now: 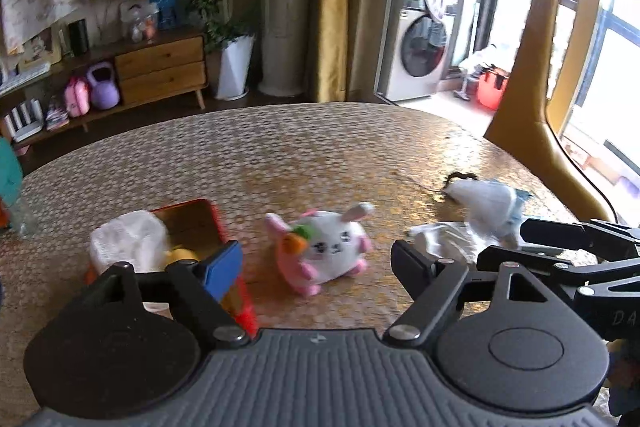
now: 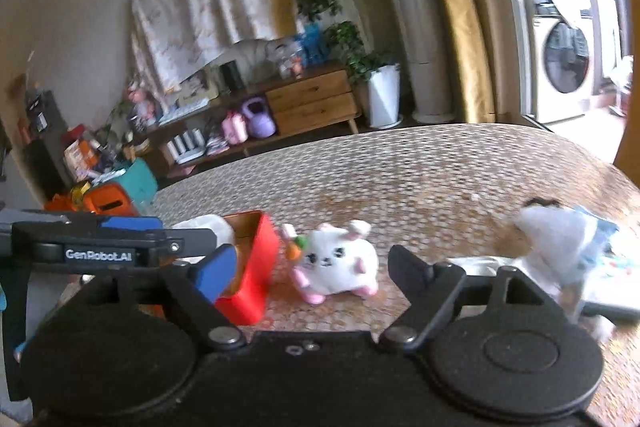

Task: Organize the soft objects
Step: 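Grasp the white cloth with the left tool while the right tool grasps the tea bag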

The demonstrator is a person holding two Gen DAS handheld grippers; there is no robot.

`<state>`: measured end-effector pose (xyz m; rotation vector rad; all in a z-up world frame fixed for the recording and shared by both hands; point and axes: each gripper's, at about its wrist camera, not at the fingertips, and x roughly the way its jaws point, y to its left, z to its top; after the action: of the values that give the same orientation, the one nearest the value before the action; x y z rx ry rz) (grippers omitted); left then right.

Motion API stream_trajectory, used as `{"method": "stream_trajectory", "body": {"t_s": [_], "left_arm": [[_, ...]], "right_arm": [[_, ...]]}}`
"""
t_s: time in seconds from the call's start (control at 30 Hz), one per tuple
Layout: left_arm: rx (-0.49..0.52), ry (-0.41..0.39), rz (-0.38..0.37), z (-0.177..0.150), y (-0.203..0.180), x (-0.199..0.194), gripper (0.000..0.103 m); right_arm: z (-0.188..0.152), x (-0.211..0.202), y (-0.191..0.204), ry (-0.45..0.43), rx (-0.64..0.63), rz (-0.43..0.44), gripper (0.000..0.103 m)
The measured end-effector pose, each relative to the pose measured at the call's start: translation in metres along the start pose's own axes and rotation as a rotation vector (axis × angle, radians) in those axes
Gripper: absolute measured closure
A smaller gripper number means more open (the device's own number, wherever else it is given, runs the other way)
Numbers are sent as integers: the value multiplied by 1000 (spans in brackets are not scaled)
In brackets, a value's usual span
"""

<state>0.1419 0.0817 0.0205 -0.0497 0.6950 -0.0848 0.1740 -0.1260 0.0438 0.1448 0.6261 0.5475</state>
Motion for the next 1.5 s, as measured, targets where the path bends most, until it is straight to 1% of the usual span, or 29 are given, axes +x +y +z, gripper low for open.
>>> {"method": "stream_trajectory", "body": {"t_s": [0.07,0.17,0.3,0.37,0.43,0.47,0.63,0.67,0.7,0.73,0.8,0.9,1.07,1.33,1.5], "left_arm": [[14,-8,-14,-1,-14,1,21],[33,-12,-47,-4,-36,5,20],[48,-15,-96,-10,-59,13,20],[55,-22,-123,-13,-69,17,19],[57,-27,-140,-15,-77,21,15],[59,-25,-150,-16,-81,24,14],[58,9,-191,-18,-96,45,11],[62,14,-195,-19,-99,50,8],[67,19,-197,-19,-101,54,2],[70,28,-194,-20,-104,60,0],[70,52,-201,-20,-108,71,0],[62,84,-245,-19,-113,88,0],[76,121,-245,-23,-129,116,0],[157,163,-267,-30,-158,162,0],[187,181,-225,-34,-168,188,0]], "right_arm": [[-5,-9,-11,-12,8,-25,18],[-14,-23,-26,-40,27,-69,13],[-25,-38,-49,-72,68,-124,10],[-30,-44,-60,-82,86,-152,7],[-38,-49,-71,-87,101,-173,6],[-41,-51,-77,-88,110,-187,6],[-55,-55,-100,-82,154,-231,6],[-58,-57,-106,-80,158,-242,6],[-60,-58,-111,-76,160,-256,6],[-62,-57,-116,-73,162,-269,6],[-67,-56,-127,-67,176,-293,6],[-72,-56,-144,-62,215,-334,6],[-76,-52,-170,-46,265,-388,6],[-86,-34,-196,9,306,-405,6],[-87,-19,-208,27,332,-407,6]]}}
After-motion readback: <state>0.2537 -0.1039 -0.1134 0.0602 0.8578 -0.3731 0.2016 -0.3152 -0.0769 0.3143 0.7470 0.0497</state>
